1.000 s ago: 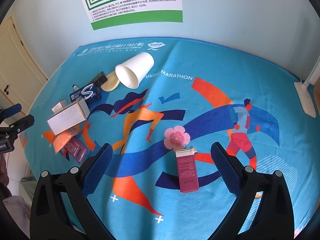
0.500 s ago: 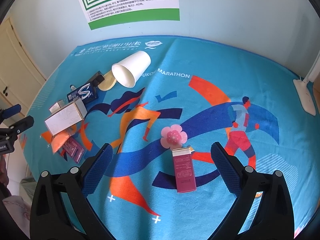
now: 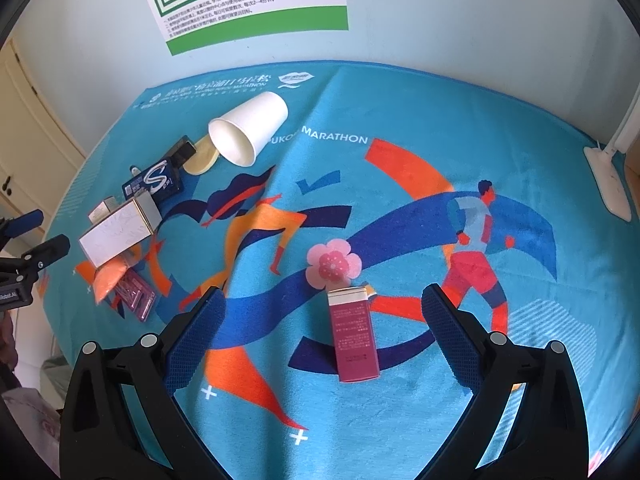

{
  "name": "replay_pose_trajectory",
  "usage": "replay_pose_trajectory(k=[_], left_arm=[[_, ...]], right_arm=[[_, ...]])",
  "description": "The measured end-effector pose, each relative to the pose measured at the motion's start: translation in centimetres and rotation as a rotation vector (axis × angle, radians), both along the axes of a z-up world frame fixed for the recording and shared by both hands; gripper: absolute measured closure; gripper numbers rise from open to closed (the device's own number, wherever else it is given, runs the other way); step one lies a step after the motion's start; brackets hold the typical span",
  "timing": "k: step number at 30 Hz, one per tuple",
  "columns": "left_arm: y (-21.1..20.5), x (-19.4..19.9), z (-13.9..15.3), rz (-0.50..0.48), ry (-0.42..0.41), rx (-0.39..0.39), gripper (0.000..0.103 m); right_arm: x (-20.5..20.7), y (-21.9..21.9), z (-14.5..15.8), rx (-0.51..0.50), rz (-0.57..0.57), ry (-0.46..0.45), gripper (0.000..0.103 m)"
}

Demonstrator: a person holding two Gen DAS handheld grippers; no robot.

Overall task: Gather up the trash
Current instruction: 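Move the left tool toward the white gold-trimmed box while the right tool approaches the maroon box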

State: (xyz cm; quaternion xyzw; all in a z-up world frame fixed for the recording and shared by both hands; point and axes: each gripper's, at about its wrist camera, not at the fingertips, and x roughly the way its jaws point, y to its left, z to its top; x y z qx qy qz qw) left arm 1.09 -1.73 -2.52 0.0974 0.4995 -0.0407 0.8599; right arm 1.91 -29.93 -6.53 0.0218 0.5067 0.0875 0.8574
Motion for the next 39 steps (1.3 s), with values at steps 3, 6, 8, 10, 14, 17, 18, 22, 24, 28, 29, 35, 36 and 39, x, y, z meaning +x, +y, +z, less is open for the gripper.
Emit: replay_pose_trajectory(k=[3, 6, 8, 10, 14, 17, 18, 22, 24, 28, 29, 35, 36, 39], left_arm=[[-0.2, 0.3, -0.4, -0.004, 0.011, 0.002, 0.006], [-0.3, 0.5, -0.6, -0.010, 0.018, 0.008, 0.007], [-0.5, 0.7, -0.8, -0.015, 0.019, 0.013, 0.006], [-0.5, 0.8, -0.9, -0.018, 0.022, 0.019, 0.006], [-0.5, 1.1, -1.2, -0.023, 0.032, 0.024, 0.006], [-0.6, 1.2, -1.4, -0.028, 0.035, 0.035, 0.006], [-0.6, 1.3, -1.5, -0.030, 0.036, 0.037, 0.006], [-0.5, 1.7, -2.1, -0.028, 0.046, 0.045, 0.006], [-0.4, 1.9, -2.3, -0.029, 0.052, 0.045, 0.006], [-0.2, 2.2, -2.7, -0.029, 0.061, 0.052, 0.006], [-0.1, 2.3, -2.9, -0.029, 0.066, 0.054, 0.006], [0.1, 2.9, -3.8, -0.033, 0.080, 0.068, 0.006], [0.1, 3.1, -4.0, -0.033, 0.084, 0.071, 0.006], [0.2, 3.4, -4.4, -0.034, 0.097, 0.075, 0.006]], right_arm=[[0.1, -0.2, -0.2, 0.001, -0.003, 0.006, 0.006], [0.1, -0.3, -0.4, -0.003, -0.004, 0.012, 0.006], [0.2, -0.3, -0.5, -0.004, -0.005, 0.016, 0.006], [0.3, -0.3, -0.6, -0.005, -0.005, 0.020, 0.006], [0.5, -0.3, -1.0, -0.006, -0.005, 0.029, 0.006], [0.6, -0.3, -1.3, -0.006, -0.002, 0.038, 0.006], [0.6, -0.2, -1.4, -0.006, 0.000, 0.042, 0.006], [0.7, -0.1, -1.9, -0.008, 0.004, 0.057, 0.006], [0.8, -0.1, -2.1, -0.008, 0.005, 0.065, 0.006], [1.0, 0.0, -2.6, -0.009, 0.005, 0.080, 0.006], [1.0, 0.1, -2.7, -0.009, 0.006, 0.083, 0.006], [1.3, 0.3, -3.3, -0.015, 0.008, 0.104, 0.006], [1.4, 0.3, -3.4, -0.016, 0.007, 0.108, 0.006], [1.6, 0.3, -3.7, -0.016, 0.005, 0.118, 0.006]])
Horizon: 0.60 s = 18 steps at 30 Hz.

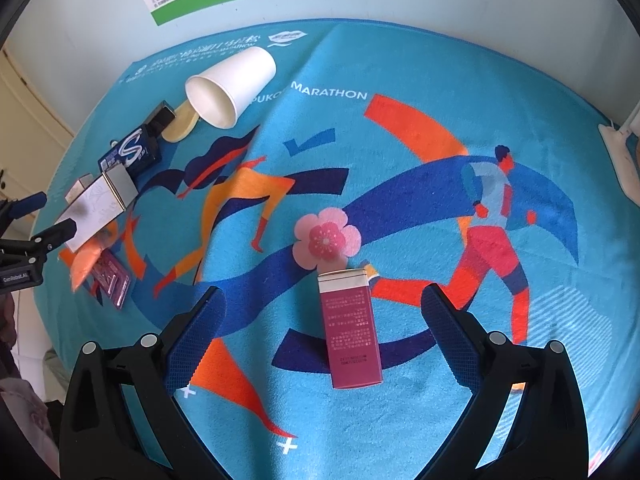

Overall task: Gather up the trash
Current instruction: 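Move the left tool toward the white gold-trimmed box while the right tool approaches the maroon box, then close the left tool on the white box while the right tool grips the maroon box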

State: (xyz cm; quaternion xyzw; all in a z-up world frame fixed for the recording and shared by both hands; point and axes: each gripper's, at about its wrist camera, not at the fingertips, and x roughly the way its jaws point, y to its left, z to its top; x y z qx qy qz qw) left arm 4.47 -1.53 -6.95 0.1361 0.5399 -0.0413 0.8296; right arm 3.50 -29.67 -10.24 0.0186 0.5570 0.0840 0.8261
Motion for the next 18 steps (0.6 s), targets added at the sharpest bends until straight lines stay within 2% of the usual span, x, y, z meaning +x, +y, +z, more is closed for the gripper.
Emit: replay_pose_trajectory(k=[4, 8, 10, 11, 16, 18], left_arm=[[0.0, 0.3, -0.4, -0.011, 0.007, 0.011, 0.006], [-0.3, 0.8, -1.7, -0.048, 0.019, 0.072, 0.007], [-0.4, 1.2, -2.3, -0.062, 0.025, 0.106, 0.007], [-0.4, 1.3, -2.6, -0.068, 0.027, 0.125, 0.007], [-0.5, 2.1, -3.8, -0.097, 0.038, 0.179, 0.007], [-0.4, 2.3, -4.2, -0.102, 0.044, 0.181, 0.010]], right_arm=[[0.2, 0.1, -0.4, -0.004, -0.001, 0.013, 0.007], [0.4, 0.2, -1.1, -0.017, 0.000, 0.032, 0.007], [0.5, 0.2, -1.6, -0.020, 0.000, 0.049, 0.012], [0.6, 0.2, -1.9, -0.025, -0.001, 0.060, 0.019], [0.8, 0.0, -3.0, -0.061, -0.019, 0.091, 0.023], [0.9, -0.1, -3.5, -0.062, -0.016, 0.109, 0.031]])
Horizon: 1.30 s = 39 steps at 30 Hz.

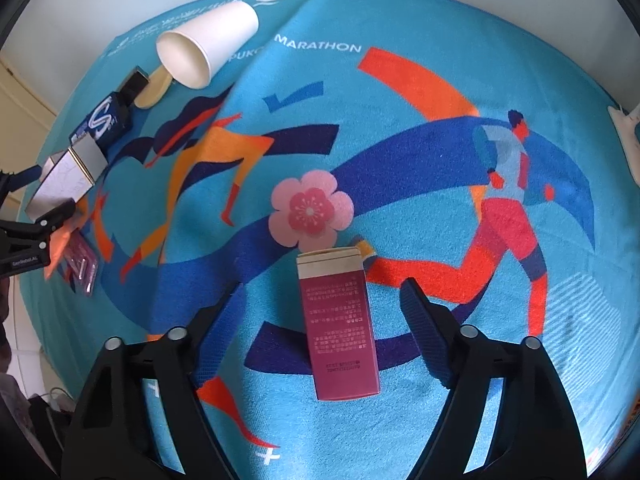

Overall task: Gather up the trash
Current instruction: 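Close the left tool on the white box while the right tool grips the maroon box, then lift and carry both held boxes over the blue wastebasket on the floor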

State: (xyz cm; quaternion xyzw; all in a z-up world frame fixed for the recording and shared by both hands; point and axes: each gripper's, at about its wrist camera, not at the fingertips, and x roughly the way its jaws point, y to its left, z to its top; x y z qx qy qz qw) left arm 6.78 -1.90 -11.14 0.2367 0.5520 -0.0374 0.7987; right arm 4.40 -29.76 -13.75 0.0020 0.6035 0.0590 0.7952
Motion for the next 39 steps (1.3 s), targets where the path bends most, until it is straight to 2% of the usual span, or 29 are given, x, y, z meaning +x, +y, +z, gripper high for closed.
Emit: replay_pose_trajectory(k=[4, 7, 9, 11, 14, 18, 23, 24, 32, 39], left_arm=[[0.2, 0.5, -0.8, 0.004, 0.019, 0.008, 0.015], [0.3, 0.6, -0.7, -0.009, 0.015, -0.009, 0.017], [0.3, 0.7, -0.8, -0.017, 0.011, -0.015, 0.021], [0.2, 0.8, -0.6, -0.032, 0.008, -0.021, 0.026], [0.1, 0.7, -0.1, -0.049, 0.004, -0.049, 0.039], [0.2, 0.5, 0.6, -0.054, 0.010, -0.098, 0.048], [0.6, -0.2, 1.2, -0.032, 0.009, -0.142, 0.051], [0.7, -0.3, 1.4, -0.029, 0.009, -0.155, 0.051], [1.5, -1.5, 3.7, 0.005, -0.013, -0.225, 0.052], [2.4, -3.0, 5.7, 0.032, -0.048, -0.260, 0.053]], right_arm=[[0.0, 0.1, -0.3, -0.003, 0.008, 0.004, 0.033], [-0.1, 0.1, -0.1, -0.011, 0.016, -0.002, 0.046], [-0.2, -0.2, 0.1, 0.006, 0.021, -0.005, 0.061], [-0.4, -0.2, 0.3, 0.021, 0.028, -0.002, 0.068], [-0.6, -0.1, 0.9, 0.025, 0.032, -0.003, 0.069], [-1.1, -0.4, 2.0, 0.043, 0.028, -0.015, 0.070], [-1.7, -1.0, 3.6, 0.052, 0.030, -0.034, 0.070], [-1.8, -1.1, 3.9, 0.055, 0.028, -0.039, 0.074], [-3.5, -2.6, 6.1, 0.085, 0.008, -0.076, 0.074], [-3.8, -1.8, 7.7, 0.120, 0.030, -0.127, 0.074]])
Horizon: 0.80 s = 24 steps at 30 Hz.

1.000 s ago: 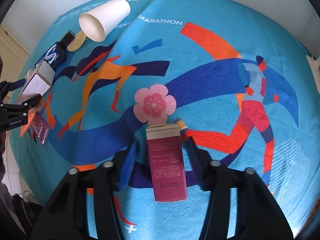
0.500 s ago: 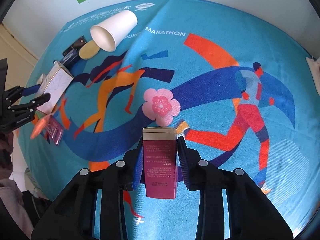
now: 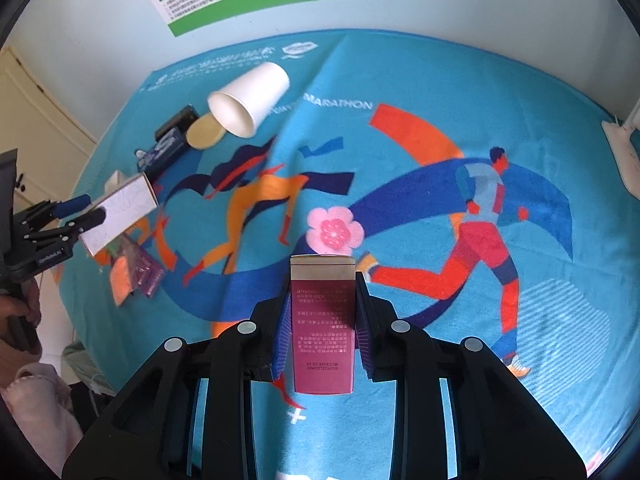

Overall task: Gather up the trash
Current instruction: 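Lift and carry both held boxes over the blue wastebasket on the floor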

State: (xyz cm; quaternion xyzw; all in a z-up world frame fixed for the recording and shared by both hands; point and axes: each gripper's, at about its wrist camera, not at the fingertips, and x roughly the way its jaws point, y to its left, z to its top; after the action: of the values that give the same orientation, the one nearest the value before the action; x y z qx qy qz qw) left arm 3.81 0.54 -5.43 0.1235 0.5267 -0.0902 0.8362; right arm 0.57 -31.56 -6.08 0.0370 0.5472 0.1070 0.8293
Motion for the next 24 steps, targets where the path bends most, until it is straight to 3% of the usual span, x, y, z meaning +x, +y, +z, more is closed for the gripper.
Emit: replay_pose_trajectory(k=[2, 3, 5, 15, 17, 18, 21, 23, 24], left_arm=[[0.5, -0.5, 0.5, 0.015, -0.009, -0.012, 0.054], [0.8, -0.9, 0.8, 0.026, -0.017, -0.018, 0.079], [1.5, -1.3, 1.2, 0.051, -0.012, -0.019, 0.102], [7.0, -4.5, 0.2, 0.215, 0.013, -0.071, 0.101], [7.8, -4.6, -0.3, 0.231, 0.027, -0.097, 0.098], [8.1, -4.5, -0.7, 0.238, 0.045, -0.108, 0.090], [8.6, -4.5, -1.9, 0.256, 0.067, -0.116, 0.047], [8.9, -4.3, -2.4, 0.277, 0.076, -0.151, 0.036], [9.0, -4.1, -2.7, 0.294, 0.083, -0.160, 0.024]], right_arm=[[0.1, 0.8, 0.9, 0.009, 0.032, -0.018, 0.074], [0.2, 1.4, 1.3, 0.015, 0.052, -0.028, 0.074], [0.7, 2.8, 1.8, 0.030, 0.093, -0.039, 0.074], [1.5, 11.1, 3.0, 0.036, 0.351, -0.066, 0.074], [1.6, 12.2, 2.6, 0.037, 0.379, -0.059, 0.074], [1.6, 12.4, 2.3, 0.039, 0.386, -0.055, 0.074], [1.7, 13.3, 0.9, 0.041, 0.397, -0.034, 0.074], [1.9, 13.6, -0.7, 0.029, 0.386, -0.013, 0.073], [2.0, 13.6, -1.3, 0.023, 0.377, -0.006, 0.071]])
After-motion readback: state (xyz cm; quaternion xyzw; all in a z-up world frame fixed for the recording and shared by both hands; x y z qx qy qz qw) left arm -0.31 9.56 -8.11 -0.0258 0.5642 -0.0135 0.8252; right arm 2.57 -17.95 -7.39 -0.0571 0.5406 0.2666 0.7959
